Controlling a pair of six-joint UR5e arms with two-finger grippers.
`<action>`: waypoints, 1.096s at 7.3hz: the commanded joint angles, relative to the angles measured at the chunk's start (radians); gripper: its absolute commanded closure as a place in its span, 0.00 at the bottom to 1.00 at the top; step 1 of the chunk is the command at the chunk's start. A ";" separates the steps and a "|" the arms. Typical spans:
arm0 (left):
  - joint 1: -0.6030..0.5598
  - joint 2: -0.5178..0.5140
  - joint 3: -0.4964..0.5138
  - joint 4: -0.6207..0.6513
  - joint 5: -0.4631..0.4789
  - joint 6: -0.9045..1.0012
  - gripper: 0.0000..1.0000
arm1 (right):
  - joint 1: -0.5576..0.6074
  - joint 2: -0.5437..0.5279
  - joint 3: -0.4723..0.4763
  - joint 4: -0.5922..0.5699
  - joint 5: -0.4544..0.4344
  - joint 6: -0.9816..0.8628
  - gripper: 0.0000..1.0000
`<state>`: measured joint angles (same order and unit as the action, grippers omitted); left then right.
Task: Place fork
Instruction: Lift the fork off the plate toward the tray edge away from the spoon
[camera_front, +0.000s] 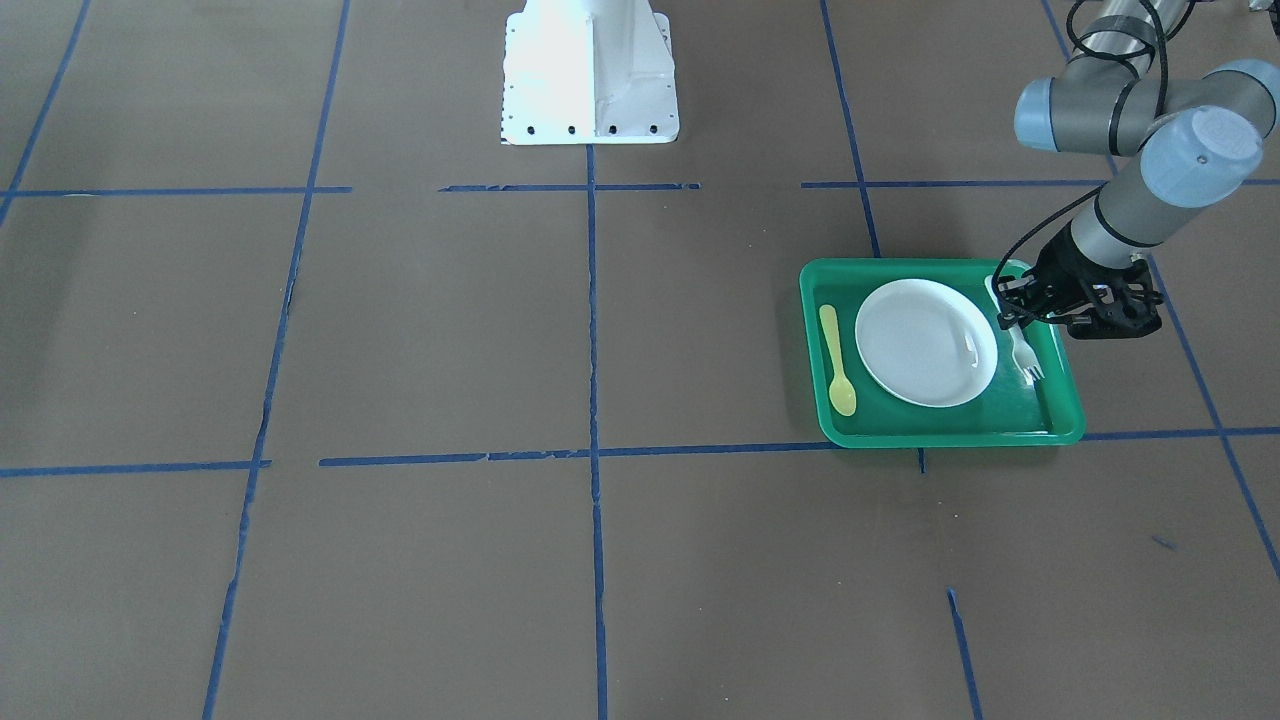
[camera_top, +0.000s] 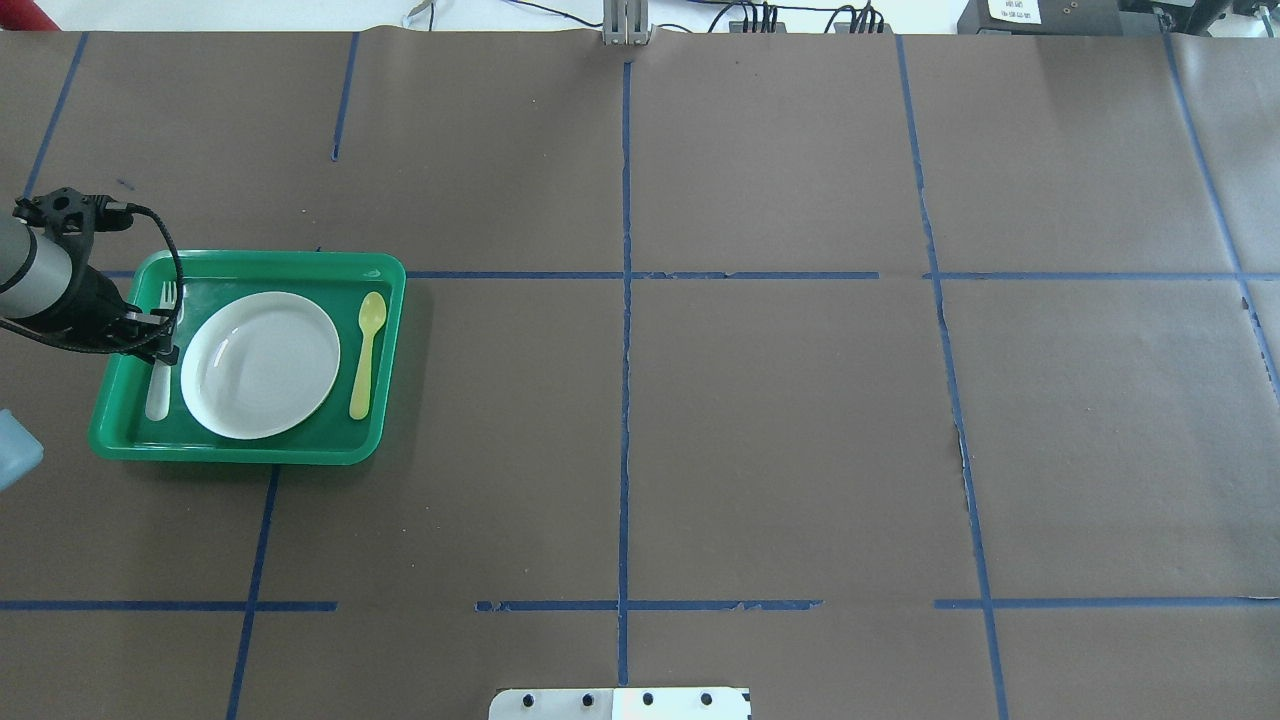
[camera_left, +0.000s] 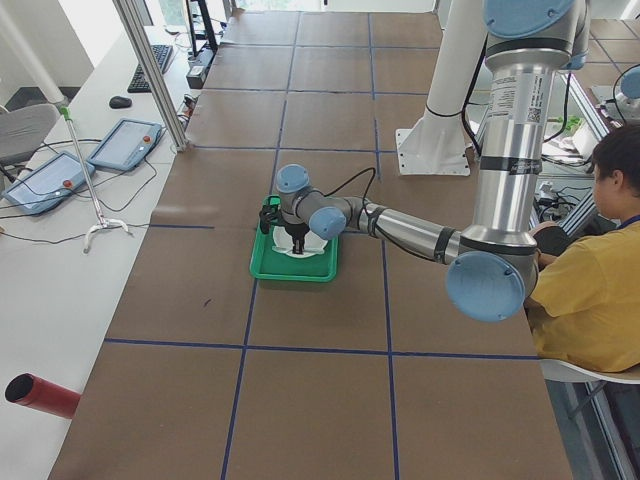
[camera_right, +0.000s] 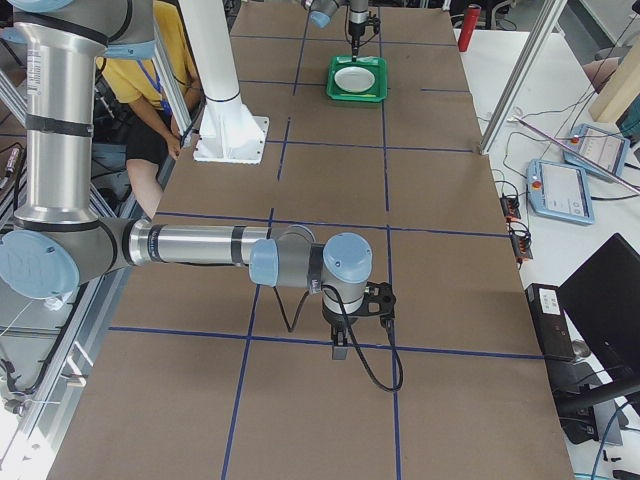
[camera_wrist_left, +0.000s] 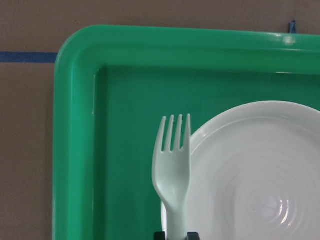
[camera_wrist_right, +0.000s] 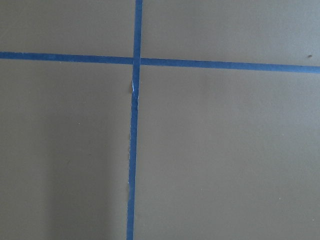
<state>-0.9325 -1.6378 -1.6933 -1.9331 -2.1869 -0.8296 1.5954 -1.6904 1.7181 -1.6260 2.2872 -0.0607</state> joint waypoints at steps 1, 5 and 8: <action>0.001 -0.007 0.038 -0.004 -0.001 0.012 1.00 | 0.000 0.000 0.000 0.000 0.000 -0.001 0.00; 0.003 -0.008 0.087 -0.058 -0.002 0.010 1.00 | 0.000 0.000 0.000 0.000 0.000 -0.001 0.00; -0.003 -0.022 0.101 -0.060 -0.002 0.012 0.27 | 0.000 0.000 0.000 0.000 0.000 -0.001 0.00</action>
<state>-0.9309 -1.6575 -1.5913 -1.9914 -2.1890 -0.8188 1.5954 -1.6904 1.7181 -1.6260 2.2872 -0.0613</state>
